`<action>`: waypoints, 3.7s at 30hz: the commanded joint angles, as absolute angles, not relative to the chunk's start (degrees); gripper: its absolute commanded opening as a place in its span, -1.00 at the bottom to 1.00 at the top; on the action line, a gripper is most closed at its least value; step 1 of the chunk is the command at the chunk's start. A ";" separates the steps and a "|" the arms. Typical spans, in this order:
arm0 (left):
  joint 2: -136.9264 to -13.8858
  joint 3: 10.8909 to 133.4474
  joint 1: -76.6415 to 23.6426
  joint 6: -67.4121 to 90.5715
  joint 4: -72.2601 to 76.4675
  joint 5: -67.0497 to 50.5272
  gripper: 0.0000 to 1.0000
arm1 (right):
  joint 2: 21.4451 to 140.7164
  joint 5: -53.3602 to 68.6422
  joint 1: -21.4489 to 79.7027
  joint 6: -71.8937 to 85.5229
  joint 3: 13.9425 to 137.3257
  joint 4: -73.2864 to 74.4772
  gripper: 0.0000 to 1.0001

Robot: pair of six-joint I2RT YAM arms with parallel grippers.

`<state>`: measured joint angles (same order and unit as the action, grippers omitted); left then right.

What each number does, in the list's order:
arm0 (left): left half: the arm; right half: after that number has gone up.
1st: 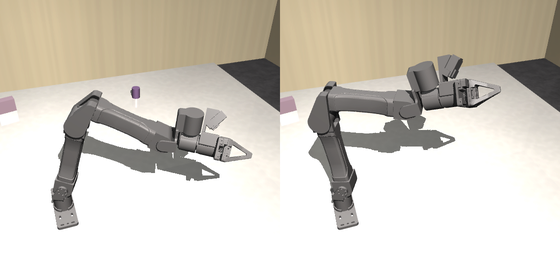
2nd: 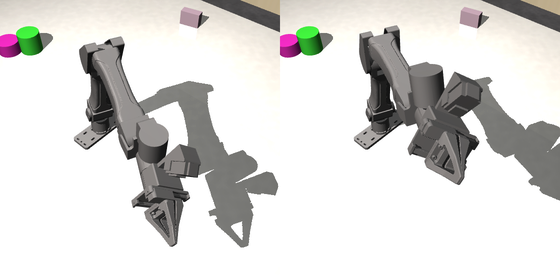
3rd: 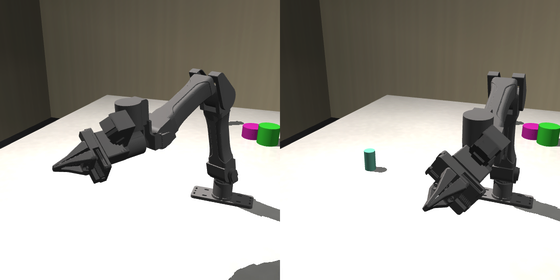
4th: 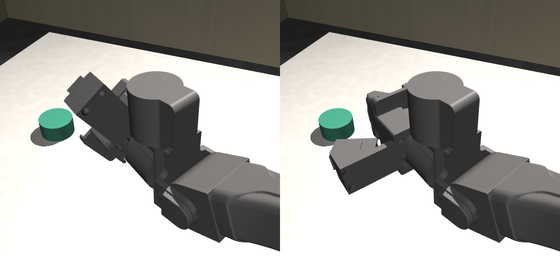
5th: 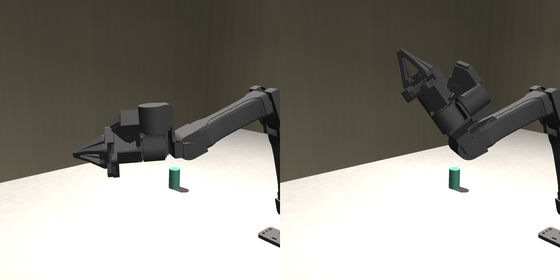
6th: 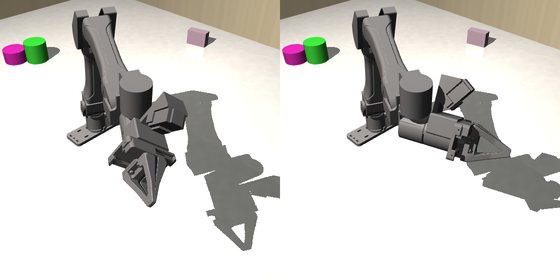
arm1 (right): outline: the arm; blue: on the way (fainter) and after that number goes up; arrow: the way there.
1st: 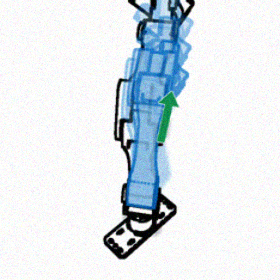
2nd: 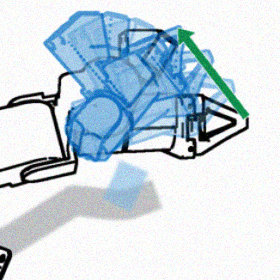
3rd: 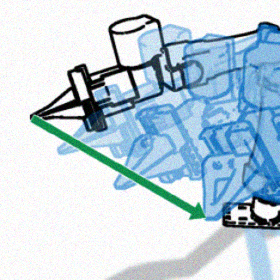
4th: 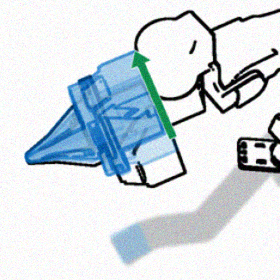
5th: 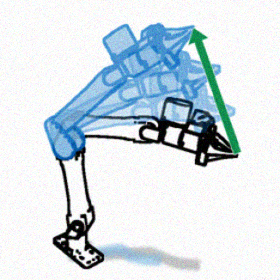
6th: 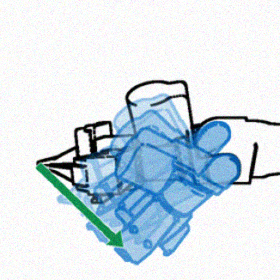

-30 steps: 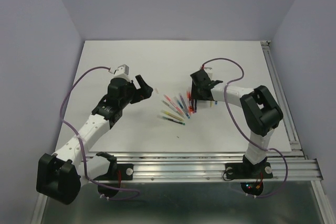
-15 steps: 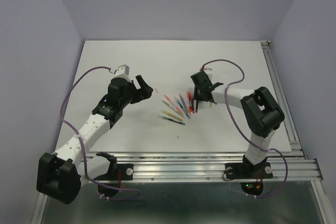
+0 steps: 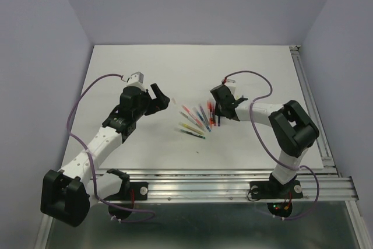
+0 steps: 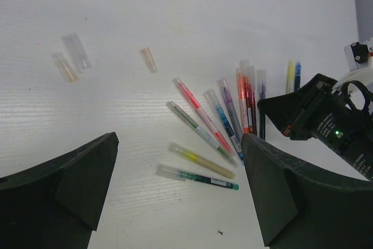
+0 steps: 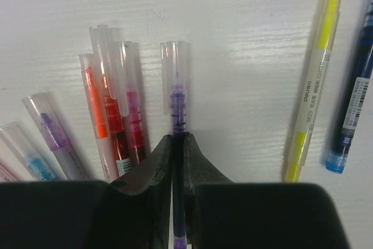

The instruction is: Open the pen caps

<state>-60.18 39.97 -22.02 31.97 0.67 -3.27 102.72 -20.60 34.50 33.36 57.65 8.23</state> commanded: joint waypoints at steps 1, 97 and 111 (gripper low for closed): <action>-59.77 39.90 -21.97 31.20 2.81 -4.30 0.98 | 101.78 -21.61 35.51 35.24 54.14 12.22 -0.83; -63.36 45.53 -24.17 40.69 0.11 6.85 -1.00 | 61.35 8.72 49.84 37.27 24.60 -10.65 -0.99; -80.24 48.51 -23.12 37.00 -7.65 12.66 -0.80 | 74.08 -4.83 34.02 31.30 38.23 -1.23 -0.99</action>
